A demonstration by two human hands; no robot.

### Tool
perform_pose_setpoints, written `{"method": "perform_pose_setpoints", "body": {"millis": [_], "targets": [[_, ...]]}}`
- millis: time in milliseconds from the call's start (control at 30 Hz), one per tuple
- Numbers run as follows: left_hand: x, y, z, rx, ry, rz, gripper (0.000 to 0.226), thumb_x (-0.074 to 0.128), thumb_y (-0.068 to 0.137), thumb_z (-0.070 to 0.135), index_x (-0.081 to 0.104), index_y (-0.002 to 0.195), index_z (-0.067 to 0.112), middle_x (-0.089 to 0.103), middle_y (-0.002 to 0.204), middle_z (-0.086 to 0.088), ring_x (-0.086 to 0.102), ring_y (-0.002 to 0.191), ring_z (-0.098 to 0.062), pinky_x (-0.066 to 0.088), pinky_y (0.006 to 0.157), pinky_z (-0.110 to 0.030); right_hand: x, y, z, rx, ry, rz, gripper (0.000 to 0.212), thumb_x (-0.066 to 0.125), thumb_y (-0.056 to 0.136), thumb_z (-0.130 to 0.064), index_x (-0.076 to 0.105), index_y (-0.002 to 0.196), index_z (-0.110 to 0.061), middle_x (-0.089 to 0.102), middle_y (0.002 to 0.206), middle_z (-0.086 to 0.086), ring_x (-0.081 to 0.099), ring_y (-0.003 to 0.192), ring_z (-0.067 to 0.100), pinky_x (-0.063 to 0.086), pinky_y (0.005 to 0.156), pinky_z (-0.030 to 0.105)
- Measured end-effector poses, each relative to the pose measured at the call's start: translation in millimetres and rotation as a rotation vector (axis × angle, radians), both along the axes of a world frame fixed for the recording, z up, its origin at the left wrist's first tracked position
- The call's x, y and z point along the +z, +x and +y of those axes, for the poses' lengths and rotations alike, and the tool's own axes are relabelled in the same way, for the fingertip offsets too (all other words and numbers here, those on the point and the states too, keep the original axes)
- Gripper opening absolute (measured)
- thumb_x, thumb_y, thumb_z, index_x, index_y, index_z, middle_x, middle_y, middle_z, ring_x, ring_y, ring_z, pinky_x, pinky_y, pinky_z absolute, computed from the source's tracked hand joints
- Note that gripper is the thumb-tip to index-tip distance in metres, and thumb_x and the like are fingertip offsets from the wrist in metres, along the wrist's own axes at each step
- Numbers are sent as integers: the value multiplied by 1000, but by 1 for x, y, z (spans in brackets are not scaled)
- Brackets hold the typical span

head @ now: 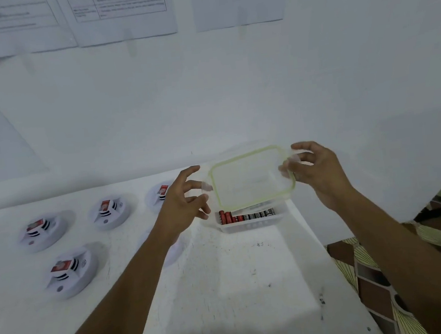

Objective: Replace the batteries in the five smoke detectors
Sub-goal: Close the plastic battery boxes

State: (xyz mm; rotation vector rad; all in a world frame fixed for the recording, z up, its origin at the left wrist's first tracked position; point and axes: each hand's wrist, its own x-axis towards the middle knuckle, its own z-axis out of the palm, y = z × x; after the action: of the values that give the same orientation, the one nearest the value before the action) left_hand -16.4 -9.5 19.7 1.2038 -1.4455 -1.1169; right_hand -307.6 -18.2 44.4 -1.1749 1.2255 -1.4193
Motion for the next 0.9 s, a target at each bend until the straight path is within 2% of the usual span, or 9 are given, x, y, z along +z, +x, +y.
{"method": "perform_pose_setpoints", "body": {"millis": [133, 200, 300, 433, 500, 567, 633, 767, 900], "targets": [[-1, 1, 0, 41, -22, 39, 56, 57, 90, -7, 45, 135, 24, 68, 105, -6, 69, 62, -29, 59, 62, -33, -4, 0, -4, -13, 55, 98, 22, 74, 83, 0, 65, 101, 8, 65, 79, 14, 69, 74, 27, 57, 76, 39], [-2, 2, -1, 58, -31, 95, 56, 57, 89, -9, 47, 135, 21, 67, 104, -11, 70, 67, -33, 60, 67, -35, -4, -1, -5, -15, 43, 208, 13, 75, 83, -5, 69, 94, -2, 57, 73, 13, 56, 68, 25, 54, 69, 37], [-1, 5, -4, 63, -48, 165, 53, 58, 89, -8, 49, 134, 19, 67, 102, -15, 71, 79, -37, 59, 78, -40, -4, -4, -5, -35, 5, 400, 6, 76, 85, -16, 70, 86, -18, 53, 75, 6, 45, 64, 17, 37, 58, 26], [-1, 9, -5, 12, -62, 275, 39, 52, 96, 1, 51, 132, 16, 66, 107, -18, 69, 94, -39, 55, 88, -42, -2, -6, 0, 50, -2, 271, 4, 70, 90, -8, 70, 93, -5, 64, 89, 9, 60, 64, 21, 50, 61, 31], [-4, 9, -6, -6, -77, 289, 32, 46, 101, 9, 51, 132, 12, 66, 107, -18, 68, 98, -35, 55, 90, -40, -4, -8, 2, 94, 36, 192, 9, 63, 90, 2, 70, 96, 0, 69, 94, 13, 69, 79, 23, 58, 79, 32], [-8, 7, -6, 8, -94, 237, 31, 48, 101, 14, 51, 132, 12, 67, 105, -14, 67, 99, -27, 55, 90, -38, -11, -9, 4, 117, 79, 98, 22, 52, 90, 10, 71, 97, 2, 69, 93, 15, 68, 86, 22, 56, 90, 34], [-15, 4, -5, 33, -112, 110, 34, 56, 97, 15, 53, 130, 16, 68, 104, -5, 67, 96, -16, 56, 88, -33, -19, -10, 6, 124, 97, 36, 26, 49, 90, 9, 72, 99, 1, 66, 91, 17, 65, 86, 22, 54, 91, 35], [-35, 1, -2, 24, -209, -159, 46, 71, 86, 12, 54, 126, 26, 64, 108, 8, 65, 87, -7, 52, 79, -21, -42, -4, 11, 39, 110, 285, 17, 69, 88, -6, 74, 99, -17, 70, 104, 2, 67, 81, 12, 50, 79, 28], [-47, -3, -1, 63, -341, -296, 51, 77, 80, 15, 56, 127, 19, 59, 114, 11, 62, 84, -7, 52, 71, -16, -56, 1, 12, -49, 92, 394, 22, 72, 86, -9, 73, 100, -25, 65, 116, -5, 69, 90, 15, 51, 72, 26]]}}
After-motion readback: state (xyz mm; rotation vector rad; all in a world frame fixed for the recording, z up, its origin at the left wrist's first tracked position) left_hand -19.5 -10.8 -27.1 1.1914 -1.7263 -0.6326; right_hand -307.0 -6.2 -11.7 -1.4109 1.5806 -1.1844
